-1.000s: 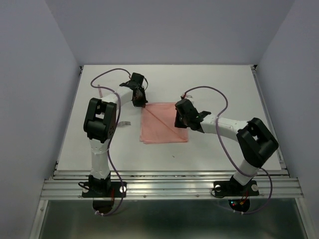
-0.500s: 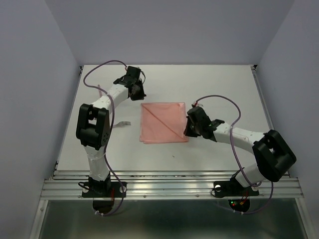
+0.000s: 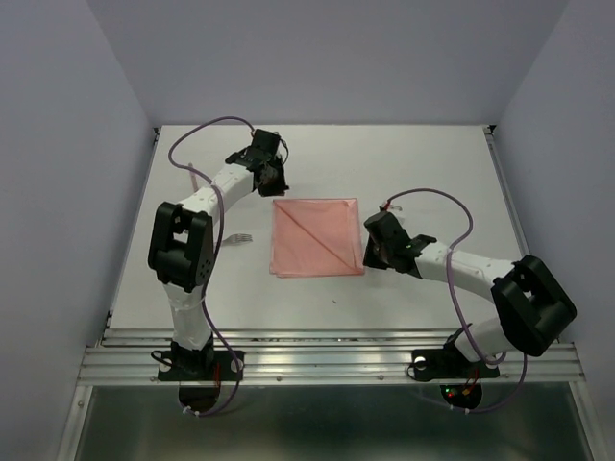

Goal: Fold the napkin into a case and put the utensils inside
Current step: Smooth out the upper triangle-folded napkin at the center of the board, then pick up the upper triangle-folded napkin from the center of the board.

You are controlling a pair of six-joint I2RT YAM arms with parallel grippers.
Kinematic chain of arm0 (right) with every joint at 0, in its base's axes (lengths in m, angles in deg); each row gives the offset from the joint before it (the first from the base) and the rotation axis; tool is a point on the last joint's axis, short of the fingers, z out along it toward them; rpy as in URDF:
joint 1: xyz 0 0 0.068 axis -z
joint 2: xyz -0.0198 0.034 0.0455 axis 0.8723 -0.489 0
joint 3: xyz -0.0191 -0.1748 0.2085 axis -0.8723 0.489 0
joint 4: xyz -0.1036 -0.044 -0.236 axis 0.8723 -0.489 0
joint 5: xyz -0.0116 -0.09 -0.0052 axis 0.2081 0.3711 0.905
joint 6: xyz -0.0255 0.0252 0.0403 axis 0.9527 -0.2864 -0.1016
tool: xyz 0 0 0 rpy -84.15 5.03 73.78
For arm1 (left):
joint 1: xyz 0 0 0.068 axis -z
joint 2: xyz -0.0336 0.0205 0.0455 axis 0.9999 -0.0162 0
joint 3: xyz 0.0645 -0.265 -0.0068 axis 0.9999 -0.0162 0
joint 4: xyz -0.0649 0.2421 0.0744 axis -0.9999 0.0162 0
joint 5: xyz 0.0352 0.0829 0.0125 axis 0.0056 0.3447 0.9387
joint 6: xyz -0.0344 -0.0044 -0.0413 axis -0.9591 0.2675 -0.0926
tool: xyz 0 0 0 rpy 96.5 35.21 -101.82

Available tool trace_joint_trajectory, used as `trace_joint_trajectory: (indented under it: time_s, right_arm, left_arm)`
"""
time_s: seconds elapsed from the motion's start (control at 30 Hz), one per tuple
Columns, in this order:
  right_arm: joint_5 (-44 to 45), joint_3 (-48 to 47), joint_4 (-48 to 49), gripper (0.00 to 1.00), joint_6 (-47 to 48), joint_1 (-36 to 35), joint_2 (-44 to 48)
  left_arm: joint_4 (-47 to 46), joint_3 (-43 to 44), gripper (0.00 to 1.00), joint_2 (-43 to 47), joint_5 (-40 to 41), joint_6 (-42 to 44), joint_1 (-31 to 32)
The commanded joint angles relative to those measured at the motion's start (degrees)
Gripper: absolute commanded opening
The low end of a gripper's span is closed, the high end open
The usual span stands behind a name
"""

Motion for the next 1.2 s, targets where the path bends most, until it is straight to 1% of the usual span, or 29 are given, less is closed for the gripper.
trace_joint_trajectory:
  time_s: [0.0, 0.1, 0.2, 0.27, 0.33, 0.47, 0.5, 0.53, 0.63, 0.7, 0.73, 0.8, 0.83, 0.93, 0.97, 1.0, 1.03, 1.07, 1.1, 1.13, 1.17]
  right_arm:
    - [6.4, 0.1, -1.5, 0.08, -1.9, -0.3, 1.5]
    - [6.6, 0.2, -1.4, 0.08, -2.6, -0.3, -0.4]
    - [4.7, 0.4, 0.5, 0.08, -1.8, -0.3, -3.2]
    - [-1.2, 0.5, 4.0, 0.08, 1.7, -0.3, -5.2]
    - [-5.9, 0.1, 7.0, 0.08, 4.1, -1.9, -6.4]
    - [-7.8, -2.9, 8.0, 0.09, 5.0, -7.7, -9.3]
    - [-7.8, -4.3, 8.0, 0.09, 4.8, -8.5, -10.6]
    - [-7.8, -4.9, 8.0, 0.09, 4.5, -9.2, -10.6]
    - [-7.4, -5.1, 8.3, 0.08, 2.1, -9.7, -10.7]
    - [-4.0, -4.2, 7.6, 0.09, 1.2, -9.7, -8.2]
    - [-0.6, -3.7, 6.9, 0.09, 1.2, -9.7, -7.2]
    - [1.7, -2.3, 5.7, 0.11, 1.2, -8.2, -5.1]
    - [1.2, -0.8, 5.5, 0.12, 1.1, -4.9, -3.0]
    - [-2.6, 1.7, 5.6, 0.14, 0.8, 1.4, 0.4]
    - [-3.5, 2.8, 5.6, 0.18, 0.8, 5.6, 1.0]
    - [-4.3, 3.2, 5.6, 0.2, 0.8, 7.5, 1.7]
    - [-5.3, 3.5, 5.6, 0.22, 0.8, 9.4, 2.2]
    - [-6.8, 3.6, 5.6, 0.27, 1.0, 11.0, 2.9]
    - [-7.7, 3.6, 5.7, 0.27, 1.0, 13.8, 3.1]
    - [-8.4, 3.5, 5.6, 0.28, 1.2, 15.0, 3.4]
    - [-9.5, 3.4, 5.6, 0.29, 1.2, 15.8, 3.7]
  left_arm:
    - [1.6, 1.6, 0.01, 4.1, 1.2, 1.6, 3.1]
    - [1.9, 1.8, 0.03, 4.0, 1.4, 1.9, 4.7]
    - [2.0, 1.8, 0.04, 3.8, 1.4, 2.1, 5.6]
    - [2.1, 1.9, 0.04, 3.5, 1.5, 2.2, 6.1]
    - [2.8, 2.3, 0.04, 3.3, 1.7, 2.4, 6.6]
    - [3.4, 2.4, 0.06, 3.5, 2.1, 2.6, 7.2]
    - [3.5, 2.3, 0.07, 3.9, 2.1, 2.6, 7.2]
    - [3.6, 2.3, 0.07, 4.0, 4.0, 2.6, 7.2]
    - [4.3, 2.1, 0.1, 4.7, 4.9, 3.0, 7.3]
    - [4.6, 1.3, 0.14, 5.3, 5.7, 3.6, 7.6]
    - [4.6, 1.0, 0.16, 5.9, 6.0, 3.8, 7.9]
    - [4.8, -0.8, 0.21, 6.5, 7.5, 4.3, 8.8]
    - [4.7, -2.3, 0.25, 7.2, 8.1, 4.4, 9.9]
    - [3.9, -5.0, 0.31, 8.6, 12.0, 4.1, 13.8]
    - [3.5, -7.0, 0.36, 9.0, 13.4, 3.8, 15.0]
    - [2.7, -8.2, 0.38, 9.4, 15.9, 3.5, 16.2]
    - [2.1, -9.4, 0.41, 9.8, 16.5, 3.0, 17.4]
    - [1.6, -11.4, 0.44, 10.3, 17.2, 2.8, 19.8]
    - [0.9, -12.2, 0.45, 10.5, 17.9, 2.4, 20.9]
    - [0.6, -12.9, 0.45, 10.6, 18.1, 1.9, 22.1]
    - [0.3, -14.1, 0.49, 10.7, 18.5, 1.7, 24.5]
